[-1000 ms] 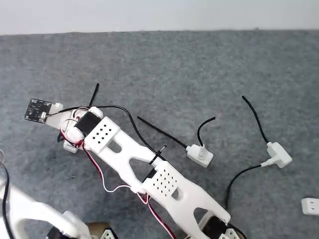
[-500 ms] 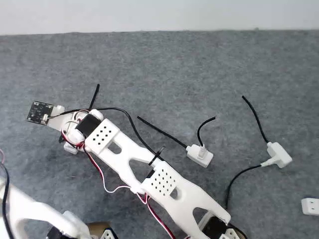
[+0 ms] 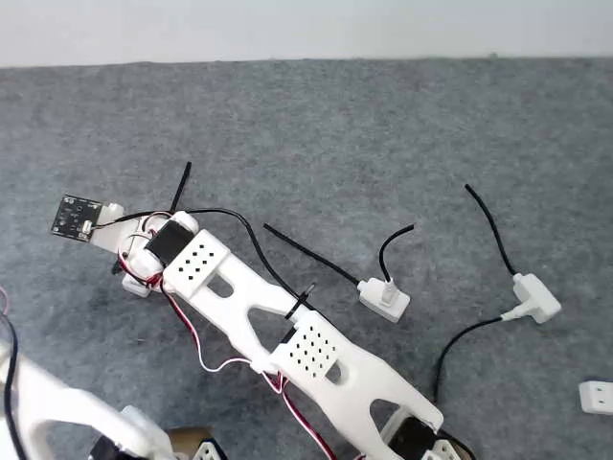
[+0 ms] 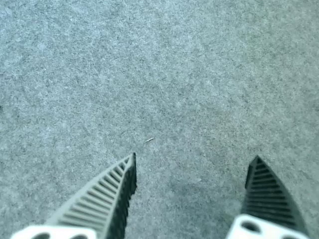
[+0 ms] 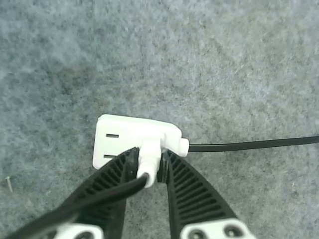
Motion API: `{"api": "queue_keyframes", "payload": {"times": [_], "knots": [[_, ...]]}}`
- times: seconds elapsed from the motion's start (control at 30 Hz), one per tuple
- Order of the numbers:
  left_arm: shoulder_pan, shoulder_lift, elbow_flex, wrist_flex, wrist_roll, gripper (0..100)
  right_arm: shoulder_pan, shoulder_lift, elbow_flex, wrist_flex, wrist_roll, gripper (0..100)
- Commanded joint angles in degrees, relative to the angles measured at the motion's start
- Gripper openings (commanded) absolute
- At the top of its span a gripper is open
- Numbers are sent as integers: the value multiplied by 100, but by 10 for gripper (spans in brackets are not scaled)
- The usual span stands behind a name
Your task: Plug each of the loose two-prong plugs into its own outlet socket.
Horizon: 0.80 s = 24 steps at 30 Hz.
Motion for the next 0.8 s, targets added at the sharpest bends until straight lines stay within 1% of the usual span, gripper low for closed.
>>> {"api": "queue_keyframes", "payload": {"times": [0.0, 0.1, 0.2, 0.27, 0.33, 0.43, 0.5, 0.57, 0.63, 0.7, 0.77], "knots": [[35, -18, -40, -132, 62, 346, -101, -31, -88, -31, -53, 18], [35, -18, -40, -132, 62, 346, -13, -66, -141, 40, -53, 99], [35, -18, -48, -167, 62, 347, 75, -145, -413, 330, -246, 220], [18, -9, -40, -264, 62, 347, 92, -233, -703, 593, -246, 291], [-9, -9, -40, -360, 62, 347, 127, -365, -1090, 884, -237, 318], [97, -35, -84, -431, 62, 347, 303, -629, -1749, 1288, -211, 318], [352, -97, -295, -580, 62, 348, 523, -927, -2180, 1534, -211, 318], [659, -237, -620, -580, 62, 348, 848, -1525, -2136, 1701, -211, 318], [1222, -475, -1007, -571, 62, 348, 1270, -2211, -2092, 1938, -211, 318], [1899, -826, -1481, -246, 44, 348, 1701, -2897, -2101, 2237, -237, 318], [2734, -1319, -2035, 343, 26, 348, 2053, -3556, -2127, 2668, -255, 318]]}}
